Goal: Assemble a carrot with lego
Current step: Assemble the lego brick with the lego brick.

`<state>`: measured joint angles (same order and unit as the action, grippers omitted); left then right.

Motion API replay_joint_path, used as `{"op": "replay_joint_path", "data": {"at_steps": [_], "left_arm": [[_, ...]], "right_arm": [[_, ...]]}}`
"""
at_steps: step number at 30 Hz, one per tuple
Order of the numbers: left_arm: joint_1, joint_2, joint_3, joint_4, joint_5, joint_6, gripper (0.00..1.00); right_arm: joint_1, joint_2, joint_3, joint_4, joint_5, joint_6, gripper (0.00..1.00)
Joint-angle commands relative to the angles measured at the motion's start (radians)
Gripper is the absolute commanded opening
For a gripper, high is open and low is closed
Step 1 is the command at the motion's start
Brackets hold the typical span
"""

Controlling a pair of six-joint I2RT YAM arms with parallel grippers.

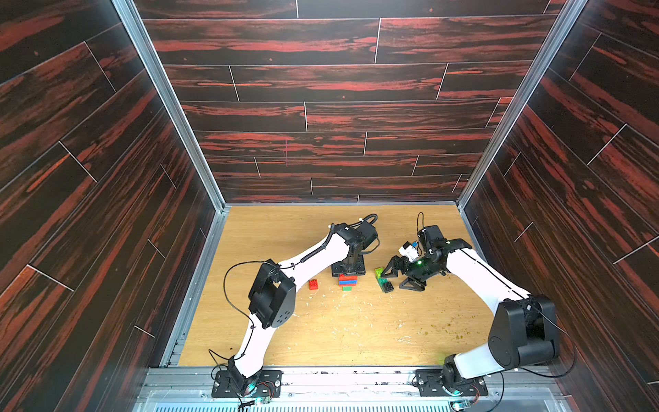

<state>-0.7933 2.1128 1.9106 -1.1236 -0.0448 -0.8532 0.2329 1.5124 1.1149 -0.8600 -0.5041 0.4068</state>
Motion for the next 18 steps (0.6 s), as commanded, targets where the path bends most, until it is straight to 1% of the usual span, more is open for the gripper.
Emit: {"op": "replay_joint_path", "data": {"at_steps": [1, 10, 18], "left_arm": [[-0.013, -0.012, -0.062, -0.012, -0.021, 0.003, 0.47], [-0.027, -0.039, -0.148, 0.048, -0.027, -0.012, 0.46], [-0.028, 0.000, -0.131, 0.030, -0.005, -0.023, 0.44]], "right_arm": [[-0.008, -0.037, -0.017, -0.017, -0.001, -0.011, 0.92], [-0.008, -0.035, -0.017, -0.019, -0.001, -0.011, 0.92], [-0.010, -0.038, -0.010, -0.026, 0.003, -0.013, 0.92]]}}
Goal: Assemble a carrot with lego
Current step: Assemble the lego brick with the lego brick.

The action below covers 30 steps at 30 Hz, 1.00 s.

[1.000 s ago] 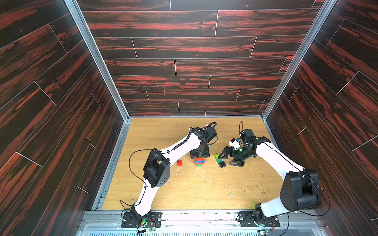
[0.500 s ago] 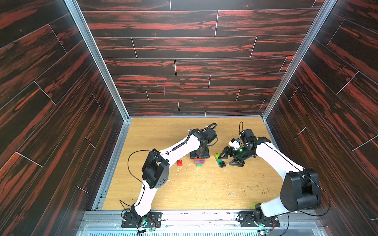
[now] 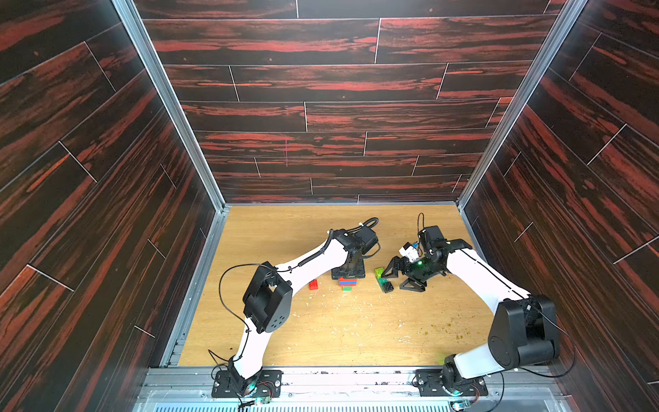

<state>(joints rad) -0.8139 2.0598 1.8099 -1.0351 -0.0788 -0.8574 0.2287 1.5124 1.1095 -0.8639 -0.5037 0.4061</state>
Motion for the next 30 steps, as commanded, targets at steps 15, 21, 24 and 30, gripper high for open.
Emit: {"op": "replay_joint_path", "data": {"at_steps": [15, 21, 24, 30], "left_arm": [[-0.011, 0.079, -0.049, -0.052, 0.017, 0.001, 0.44], [-0.011, 0.073, -0.025, -0.065, 0.007, 0.010, 0.50], [-0.011, 0.068, -0.017, -0.067, 0.002, 0.012, 0.55], [-0.011, 0.052, -0.012, -0.066, -0.007, 0.013, 0.63]], "right_arm": [[-0.009, -0.025, 0.019, -0.033, 0.005, -0.019, 0.92], [-0.012, -0.020, 0.038, -0.037, 0.010, -0.021, 0.92], [-0.012, -0.017, 0.042, -0.038, 0.010, -0.021, 0.92], [-0.012, -0.014, 0.044, -0.038, 0.011, -0.021, 0.92]]}}
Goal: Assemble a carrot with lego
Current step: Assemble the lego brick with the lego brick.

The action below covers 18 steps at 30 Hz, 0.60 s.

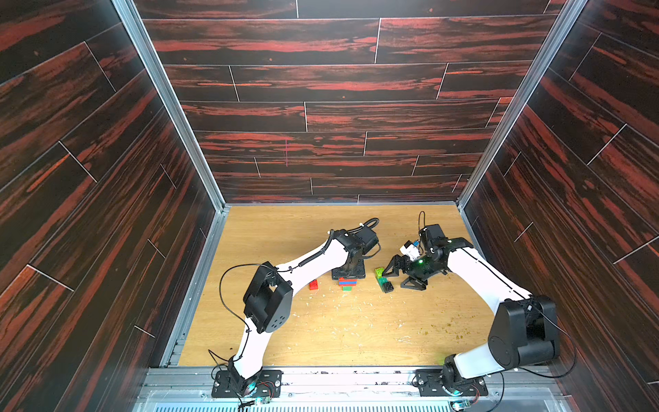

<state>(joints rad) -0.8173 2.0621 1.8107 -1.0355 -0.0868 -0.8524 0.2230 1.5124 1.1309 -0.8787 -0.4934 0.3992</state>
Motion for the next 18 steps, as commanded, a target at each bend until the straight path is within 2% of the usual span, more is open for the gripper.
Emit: {"op": "replay_joint_path", "data": {"at_steps": [1, 18], "left_arm": [[-0.007, 0.047, -0.008, -0.067, 0.000, 0.009, 0.64], [-0.007, 0.020, 0.041, -0.069, -0.007, 0.009, 0.77]], "right_arm": [[-0.007, -0.014, 0.023, -0.023, 0.001, -0.013, 0.92], [-0.008, -0.002, 0.032, -0.021, 0.000, -0.017, 0.92]]}}
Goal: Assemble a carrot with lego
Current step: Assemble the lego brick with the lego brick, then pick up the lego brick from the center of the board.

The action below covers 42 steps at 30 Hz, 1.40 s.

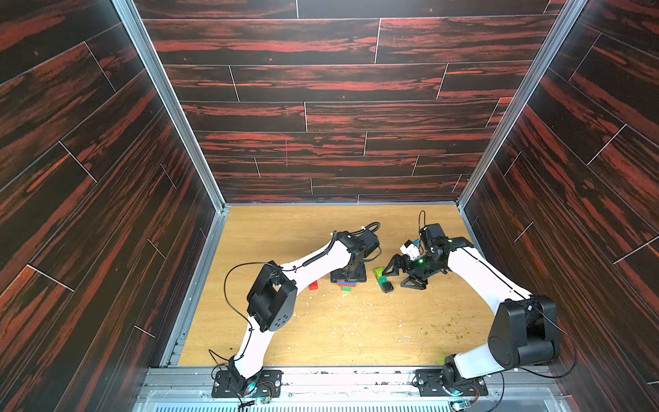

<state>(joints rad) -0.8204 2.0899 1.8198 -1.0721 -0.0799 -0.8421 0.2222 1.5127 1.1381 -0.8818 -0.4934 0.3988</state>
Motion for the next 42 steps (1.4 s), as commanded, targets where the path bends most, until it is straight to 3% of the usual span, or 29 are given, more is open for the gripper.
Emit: {"op": "replay_joint_path", "data": {"at_steps": [1, 7, 12, 18, 24, 29, 42], "left_arm": [[-0.005, -0.011, 0.037, -0.034, -0.018, -0.002, 0.79], [-0.004, -0.058, 0.063, -0.035, -0.039, -0.001, 0.86], [0.001, -0.126, 0.031, -0.075, -0.072, -0.011, 0.88], [0.068, -0.272, -0.142, -0.060, -0.116, -0.045, 0.86], [0.170, -0.371, -0.325, 0.035, -0.065, -0.039, 0.78], [0.232, -0.344, -0.415, 0.118, 0.012, -0.008, 0.72], [0.298, -0.189, -0.432, 0.201, 0.028, 0.063, 0.65]], "right_arm": [[-0.007, -0.002, 0.025, -0.019, 0.000, -0.017, 0.92], [-0.007, -0.003, 0.025, -0.022, 0.002, -0.018, 0.92], [-0.007, -0.005, 0.029, -0.024, 0.003, -0.020, 0.92], [-0.008, -0.003, 0.026, -0.024, 0.002, -0.020, 0.92], [-0.009, 0.002, 0.032, -0.025, -0.001, -0.021, 0.92], [-0.009, 0.003, 0.036, -0.026, 0.004, -0.021, 0.92], [-0.009, 0.006, 0.046, -0.029, 0.018, -0.012, 0.92]]}}
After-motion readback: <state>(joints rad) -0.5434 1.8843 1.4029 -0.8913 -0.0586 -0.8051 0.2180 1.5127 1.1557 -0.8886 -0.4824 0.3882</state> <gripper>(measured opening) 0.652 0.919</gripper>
